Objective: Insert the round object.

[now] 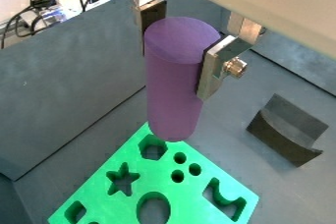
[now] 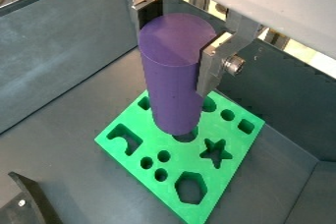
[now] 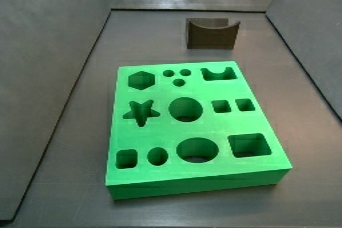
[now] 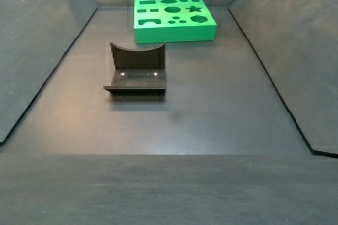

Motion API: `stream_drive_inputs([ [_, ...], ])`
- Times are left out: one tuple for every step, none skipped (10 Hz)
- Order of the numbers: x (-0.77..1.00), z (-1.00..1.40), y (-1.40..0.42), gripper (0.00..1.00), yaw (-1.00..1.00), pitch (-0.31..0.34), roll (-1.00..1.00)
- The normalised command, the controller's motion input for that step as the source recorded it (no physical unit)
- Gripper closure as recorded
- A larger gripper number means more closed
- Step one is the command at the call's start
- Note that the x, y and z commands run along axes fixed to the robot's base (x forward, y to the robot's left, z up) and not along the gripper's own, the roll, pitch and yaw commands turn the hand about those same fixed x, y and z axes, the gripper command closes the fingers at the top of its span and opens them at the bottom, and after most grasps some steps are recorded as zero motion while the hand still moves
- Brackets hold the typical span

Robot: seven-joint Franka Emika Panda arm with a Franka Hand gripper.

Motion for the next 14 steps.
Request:
stream_drive_inputs([
  [0.00, -1.00, -0.70, 1.00, 0.00, -0.049, 0.18],
  [0.00, -1.00, -0.70, 1.00, 0.00, -0.049, 0.17],
  [0.00, -1.00, -0.68, 1.00, 0.00, -0.056, 0.18],
  [0.00, -1.00, -0.63, 1.00, 0.00, -0.066, 0.20],
  [0.02, -0.91, -0.53, 1.00, 0.00, -0.066, 0.23],
  [0.03, -0.99, -0.31, 1.00, 0.00, -0.057, 0.18],
  [0.40, -1.00, 0.00, 1.00, -0.02, 0.000, 0.00],
  [0.48, -1.00, 0.08, 1.00, -0.05, 0.024, 0.00],
  [0.57, -1.00, 0.19, 1.00, -0.07, 0.104, 0.00],
  [0.43, -0.98, 0.07, 1.00, -0.07, 0.081, 0.00],
  [0.14, -0.93, 0.00, 1.00, -0.08, 0.000, 0.00],
  [0.00, -0.91, 0.00, 1.00, -0.05, -0.013, 0.01],
  [0.08, -0.97, 0.00, 1.00, -0.03, 0.000, 0.01],
  [0.21, -0.90, 0.07, 1.00, -0.02, 0.000, 0.09],
])
